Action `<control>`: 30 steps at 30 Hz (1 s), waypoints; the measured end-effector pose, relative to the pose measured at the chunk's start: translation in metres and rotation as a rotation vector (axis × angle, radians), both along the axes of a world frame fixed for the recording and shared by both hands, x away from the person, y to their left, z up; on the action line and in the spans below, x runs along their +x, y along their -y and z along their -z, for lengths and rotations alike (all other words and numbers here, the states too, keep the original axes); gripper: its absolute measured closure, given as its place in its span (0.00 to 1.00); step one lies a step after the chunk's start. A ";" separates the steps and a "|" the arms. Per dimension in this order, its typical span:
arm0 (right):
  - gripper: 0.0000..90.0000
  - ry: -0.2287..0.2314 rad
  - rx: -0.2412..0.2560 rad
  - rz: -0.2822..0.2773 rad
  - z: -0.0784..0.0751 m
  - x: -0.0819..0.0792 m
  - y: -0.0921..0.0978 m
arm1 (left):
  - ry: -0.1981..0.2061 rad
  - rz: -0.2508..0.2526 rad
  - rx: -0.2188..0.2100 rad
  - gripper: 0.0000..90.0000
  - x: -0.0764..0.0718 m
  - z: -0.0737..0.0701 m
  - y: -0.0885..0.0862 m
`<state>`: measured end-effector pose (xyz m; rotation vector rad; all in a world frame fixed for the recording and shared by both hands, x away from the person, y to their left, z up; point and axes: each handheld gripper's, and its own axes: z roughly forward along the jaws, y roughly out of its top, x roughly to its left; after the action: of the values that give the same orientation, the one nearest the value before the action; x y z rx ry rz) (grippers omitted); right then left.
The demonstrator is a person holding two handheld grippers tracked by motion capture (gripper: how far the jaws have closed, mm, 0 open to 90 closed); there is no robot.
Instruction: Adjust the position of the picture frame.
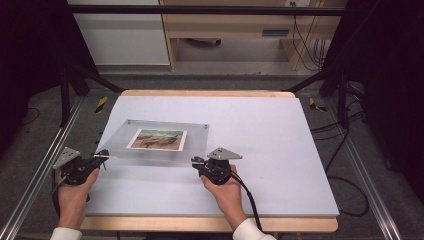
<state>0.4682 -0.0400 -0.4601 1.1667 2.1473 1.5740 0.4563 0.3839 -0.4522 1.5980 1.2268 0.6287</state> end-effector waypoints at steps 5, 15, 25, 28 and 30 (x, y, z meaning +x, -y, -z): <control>0.94 0.005 0.002 0.009 -0.002 0.000 -0.001 | -0.010 0.004 0.013 0.93 0.000 -0.001 0.001; 0.94 -0.001 -0.061 0.041 -0.006 -0.003 -0.004 | -0.022 0.041 0.004 0.93 0.007 -0.001 0.003; 0.93 0.051 -0.084 0.100 -0.035 -0.001 0.014 | -0.027 0.037 -0.007 0.94 -0.010 -0.028 0.026; 0.93 0.058 -0.082 0.102 -0.040 -0.002 0.019 | -0.012 0.035 -0.009 0.94 -0.011 -0.033 0.031; 0.93 0.078 -0.089 0.110 -0.046 -0.002 0.027 | 0.011 0.035 -0.007 0.94 -0.013 -0.040 0.039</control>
<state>0.4658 -0.0665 -0.4138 1.1555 2.0452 1.4377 0.4436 0.3445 -0.4119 1.6053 1.1894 0.6093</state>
